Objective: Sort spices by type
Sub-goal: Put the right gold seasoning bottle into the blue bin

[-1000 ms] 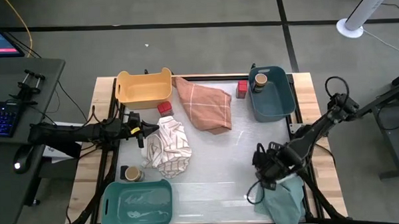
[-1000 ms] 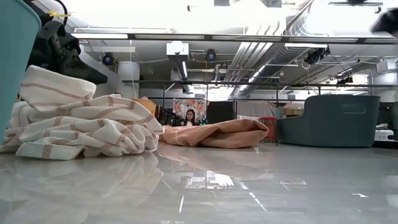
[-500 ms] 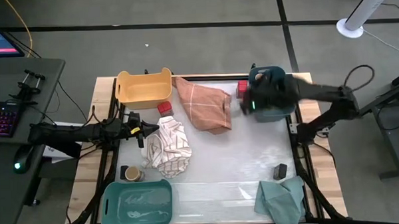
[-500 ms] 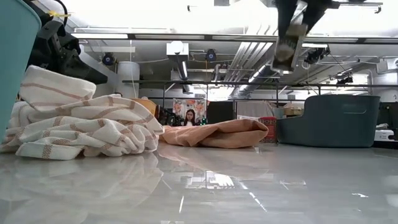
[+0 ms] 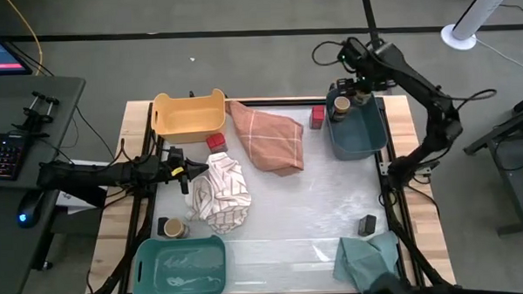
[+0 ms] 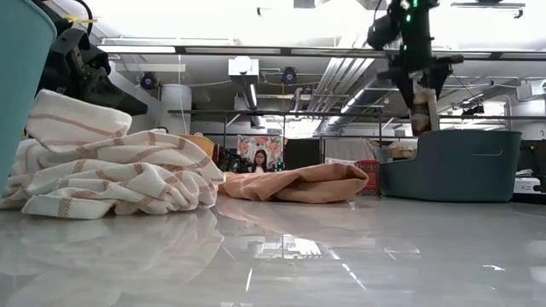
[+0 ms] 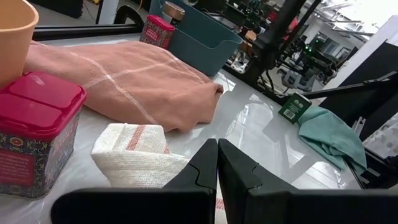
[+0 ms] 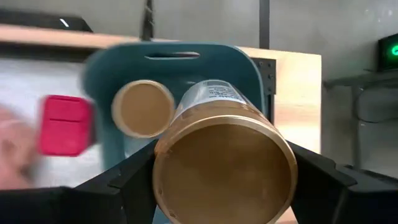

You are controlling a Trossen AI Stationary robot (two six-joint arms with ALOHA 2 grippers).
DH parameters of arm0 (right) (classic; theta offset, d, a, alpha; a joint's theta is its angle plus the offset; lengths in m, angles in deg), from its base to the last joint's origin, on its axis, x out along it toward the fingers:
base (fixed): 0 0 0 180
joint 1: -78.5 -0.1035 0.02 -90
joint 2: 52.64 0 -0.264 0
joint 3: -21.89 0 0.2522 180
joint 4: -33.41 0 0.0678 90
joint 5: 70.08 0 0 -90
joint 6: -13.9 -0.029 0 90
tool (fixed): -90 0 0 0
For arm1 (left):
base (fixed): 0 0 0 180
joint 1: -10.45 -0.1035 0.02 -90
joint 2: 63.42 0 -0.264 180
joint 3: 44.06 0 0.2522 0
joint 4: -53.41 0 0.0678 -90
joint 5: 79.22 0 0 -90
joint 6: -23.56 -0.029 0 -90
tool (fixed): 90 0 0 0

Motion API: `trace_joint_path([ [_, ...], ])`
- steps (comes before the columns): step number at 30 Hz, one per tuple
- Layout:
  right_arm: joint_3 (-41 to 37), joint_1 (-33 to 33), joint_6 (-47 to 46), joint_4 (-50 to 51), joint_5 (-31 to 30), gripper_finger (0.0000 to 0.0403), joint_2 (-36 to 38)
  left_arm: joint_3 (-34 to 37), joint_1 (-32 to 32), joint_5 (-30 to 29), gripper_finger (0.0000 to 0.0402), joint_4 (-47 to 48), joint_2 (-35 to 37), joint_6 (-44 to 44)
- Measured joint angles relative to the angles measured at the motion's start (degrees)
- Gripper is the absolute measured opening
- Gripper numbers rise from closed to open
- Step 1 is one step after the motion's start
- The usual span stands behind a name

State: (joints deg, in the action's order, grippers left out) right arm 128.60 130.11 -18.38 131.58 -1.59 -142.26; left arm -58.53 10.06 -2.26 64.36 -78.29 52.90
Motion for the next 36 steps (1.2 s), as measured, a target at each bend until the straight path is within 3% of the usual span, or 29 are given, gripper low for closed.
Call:
trace_joint_path([
  [7,0.0,4.4,9.3,-4.5,1.8,0.0271,-6.5,0.0,0.0,0.0,0.0000,0.0,0.0,0.0],
  [16,0.0,4.2,9.8,-3.1,3.5,0.0271,-13.2,0.0,0.0,0.0,0.0000,0.0,0.0,0.0],
  [24,-0.6,4.3,3.6,-3.4,5.2,0.0271,-13.4,0.0,0.0,0.0,0.0000,0.0,0.0,0.0],
  [36,-14.2,5.8,1.3,-15.2,8.3,0.0271,-8.2,0.0,0.0,0.0,0.0000,0.0,0.0,0.0],
])
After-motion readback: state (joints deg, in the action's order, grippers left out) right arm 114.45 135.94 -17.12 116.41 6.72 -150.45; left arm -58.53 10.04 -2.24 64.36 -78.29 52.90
